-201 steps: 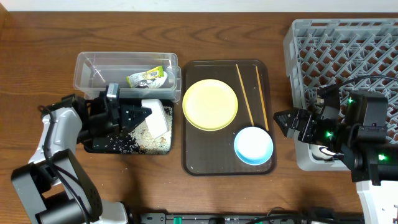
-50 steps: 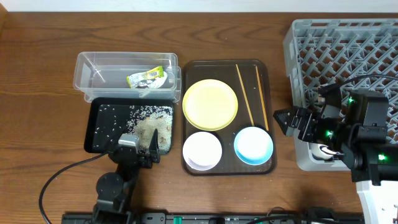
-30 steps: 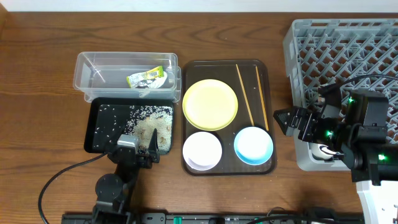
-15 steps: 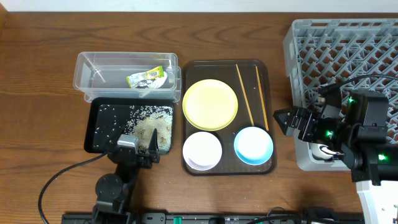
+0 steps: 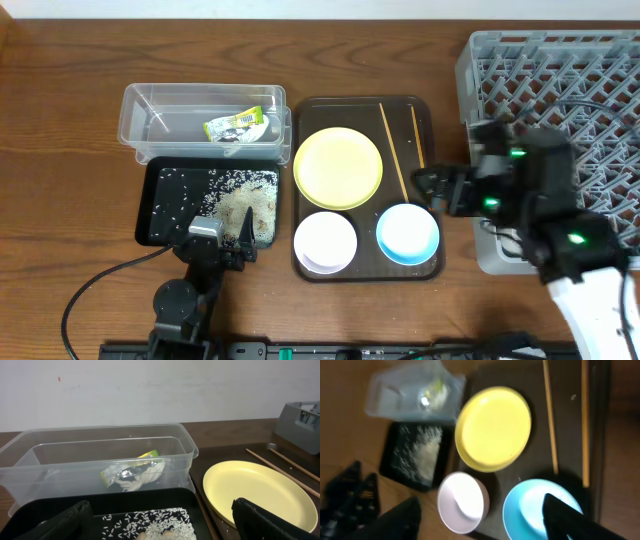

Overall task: Sort waste into correct bins and load items into the dishwasher rack
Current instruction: 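Reach the right gripper to the chopsticks on the brown tray and grasp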

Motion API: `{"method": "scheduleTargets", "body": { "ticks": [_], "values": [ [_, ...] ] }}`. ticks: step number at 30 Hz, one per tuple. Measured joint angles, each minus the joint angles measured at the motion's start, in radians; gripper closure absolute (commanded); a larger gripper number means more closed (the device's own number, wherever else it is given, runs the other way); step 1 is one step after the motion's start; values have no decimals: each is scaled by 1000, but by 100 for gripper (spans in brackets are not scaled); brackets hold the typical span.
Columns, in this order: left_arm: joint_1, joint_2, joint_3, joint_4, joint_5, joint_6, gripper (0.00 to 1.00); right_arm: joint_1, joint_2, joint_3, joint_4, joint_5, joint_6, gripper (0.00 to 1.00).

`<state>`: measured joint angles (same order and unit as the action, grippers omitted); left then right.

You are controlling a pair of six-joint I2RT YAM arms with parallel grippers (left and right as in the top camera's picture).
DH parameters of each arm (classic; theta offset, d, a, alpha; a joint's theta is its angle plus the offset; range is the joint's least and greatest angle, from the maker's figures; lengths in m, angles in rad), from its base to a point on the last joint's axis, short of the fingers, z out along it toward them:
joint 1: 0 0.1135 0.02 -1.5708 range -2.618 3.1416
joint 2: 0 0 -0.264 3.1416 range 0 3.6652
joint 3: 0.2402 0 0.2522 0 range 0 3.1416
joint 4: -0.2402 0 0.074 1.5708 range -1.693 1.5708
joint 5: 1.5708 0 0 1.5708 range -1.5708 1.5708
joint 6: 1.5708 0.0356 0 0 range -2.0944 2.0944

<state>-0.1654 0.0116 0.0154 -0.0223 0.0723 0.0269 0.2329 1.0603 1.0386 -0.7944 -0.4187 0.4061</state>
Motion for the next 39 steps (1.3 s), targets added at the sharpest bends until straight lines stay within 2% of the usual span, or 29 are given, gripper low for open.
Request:
{"method": "scheduleTargets", "body": {
  "ticks": [3,4,6,7,8,16,19,22,24,26,28,39],
  "values": [
    [0,0,0,0,0,0,9,128,83,0,10,157,-5,37],
    [0,0,0,0,0,0,9,161,119,0,21,219,-10,44],
    [0,0,1,0,0,0,9,200,200,0,52,318,-18,51],
    [0,0,1,-1,0,0,9,201,230,0,64,345,-16,59],
    [0,0,1,-1,0,0,9,201,270,0,84,375,-19,61],
    [0,1,2,-3,0,0,9,159,619,0,312,488,-50,60],
    [0,1,2,-3,0,0,9,159,702,0,365,500,-81,57],
    [0,1,2,-3,0,0,9,159,764,0,391,501,-97,61],
    [0,1,2,-3,0,0,9,158,787,0,397,500,-108,67],
    [0,1,2,-3,0,0,9,158,790,1,404,499,-119,86],
    [0,1,2,-3,0,0,9,158,791,1,402,499,-123,99],
    [0,1,2,-3,0,0,9,119,750,6,347,472,-122,99]
  ]
}}
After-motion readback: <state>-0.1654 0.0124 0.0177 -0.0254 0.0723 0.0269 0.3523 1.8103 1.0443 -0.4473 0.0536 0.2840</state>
